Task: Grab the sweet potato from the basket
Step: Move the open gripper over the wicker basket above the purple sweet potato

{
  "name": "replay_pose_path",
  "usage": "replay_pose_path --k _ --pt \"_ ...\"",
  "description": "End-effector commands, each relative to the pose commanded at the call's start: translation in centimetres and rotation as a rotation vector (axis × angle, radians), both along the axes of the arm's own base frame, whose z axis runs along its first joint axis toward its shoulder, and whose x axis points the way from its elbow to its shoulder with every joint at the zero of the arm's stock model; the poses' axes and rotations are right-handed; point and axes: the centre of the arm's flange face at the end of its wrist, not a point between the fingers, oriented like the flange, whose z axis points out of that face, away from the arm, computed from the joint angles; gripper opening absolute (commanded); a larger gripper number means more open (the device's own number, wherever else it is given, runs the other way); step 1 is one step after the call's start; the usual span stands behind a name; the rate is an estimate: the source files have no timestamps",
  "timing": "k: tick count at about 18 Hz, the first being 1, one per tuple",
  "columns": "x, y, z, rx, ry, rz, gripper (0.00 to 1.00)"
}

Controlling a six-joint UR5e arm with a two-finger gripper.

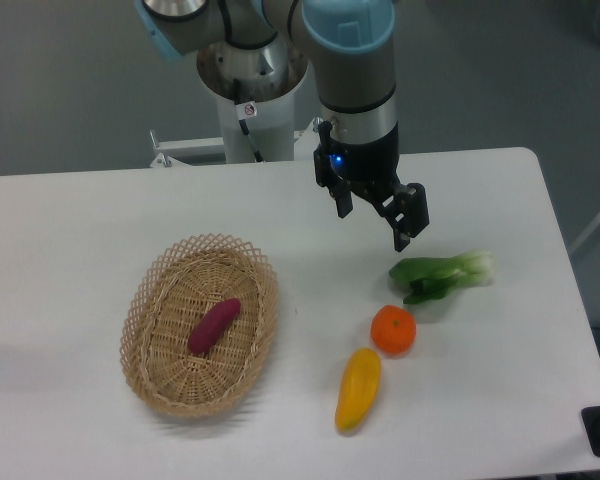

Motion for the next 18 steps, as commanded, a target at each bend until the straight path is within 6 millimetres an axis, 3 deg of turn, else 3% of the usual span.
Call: replay_pose_path --k 6,8,12,16,18 --pt "0.6 -0.1 -0.3 -0.006 -0.010 0.005 1.00" --pt "1.1 -0.3 -1.6 -0.012 -0.030 0.015 1.00" --pt "3.3 -0.7 -2.0 0.053 -0.085 0.219 1.00" --pt "6.2 1.7 -2.8 0.121 -0.180 0.316 1.00" --pt "7.9 2.7 -4.2 0.121 -0.209 0.400 1.00"
